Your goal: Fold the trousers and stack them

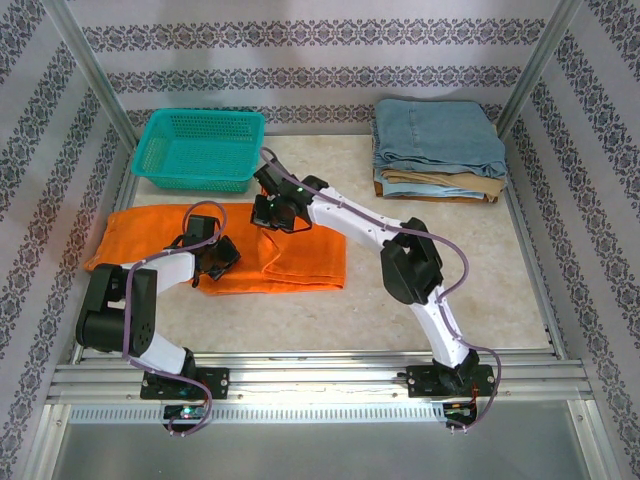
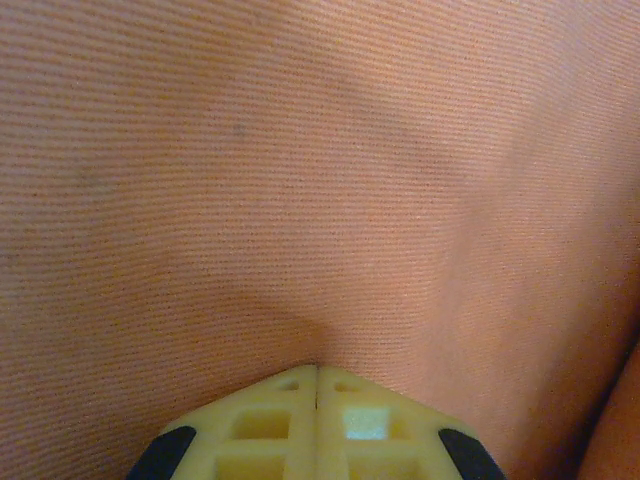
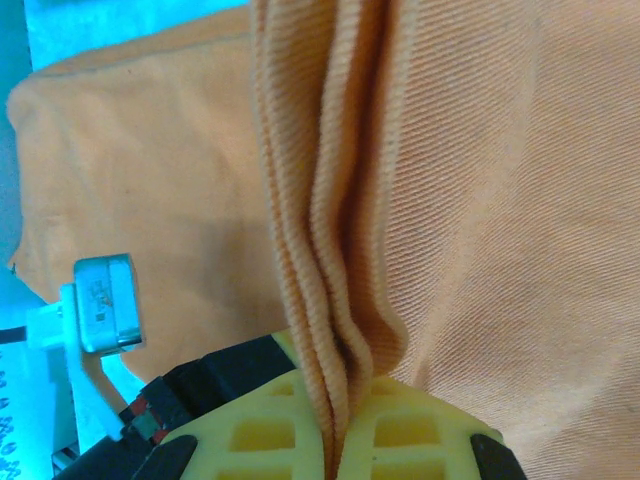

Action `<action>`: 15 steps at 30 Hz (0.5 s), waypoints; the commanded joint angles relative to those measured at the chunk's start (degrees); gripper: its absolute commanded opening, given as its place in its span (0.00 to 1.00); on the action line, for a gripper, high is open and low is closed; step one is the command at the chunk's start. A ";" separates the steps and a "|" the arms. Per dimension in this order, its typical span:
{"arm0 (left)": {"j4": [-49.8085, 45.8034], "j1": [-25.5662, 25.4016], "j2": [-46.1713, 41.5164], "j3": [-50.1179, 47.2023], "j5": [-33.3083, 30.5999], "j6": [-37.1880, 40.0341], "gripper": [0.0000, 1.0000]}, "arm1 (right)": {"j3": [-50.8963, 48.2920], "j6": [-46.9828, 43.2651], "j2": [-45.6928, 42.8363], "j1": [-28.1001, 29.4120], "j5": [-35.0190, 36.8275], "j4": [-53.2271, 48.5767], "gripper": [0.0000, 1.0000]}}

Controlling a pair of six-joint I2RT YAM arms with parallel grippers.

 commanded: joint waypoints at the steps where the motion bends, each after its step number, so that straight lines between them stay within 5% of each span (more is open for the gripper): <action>1: -6.04 0.20 -3.25 -0.47 0.19 -0.04 0.17 | 1.07 1.27 0.81 1.19 -2.96 1.79 0.23; 3: -10.19 1.24 -8.04 0.51 -1.02 -0.16 0.45 | 0.59 0.83 -0.15 1.38 -4.13 1.64 0.44; 6: -16.97 2.66 -16.53 2.64 -5.94 -0.07 0.68 | -1.20 0.75 -3.20 1.34 -4.69 2.82 0.48; 15: -23.90 5.37 -23.24 7.38 -8.69 3.76 0.70 | -11.76 -4.82 -15.85 -2.35 -2.22 2.88 0.53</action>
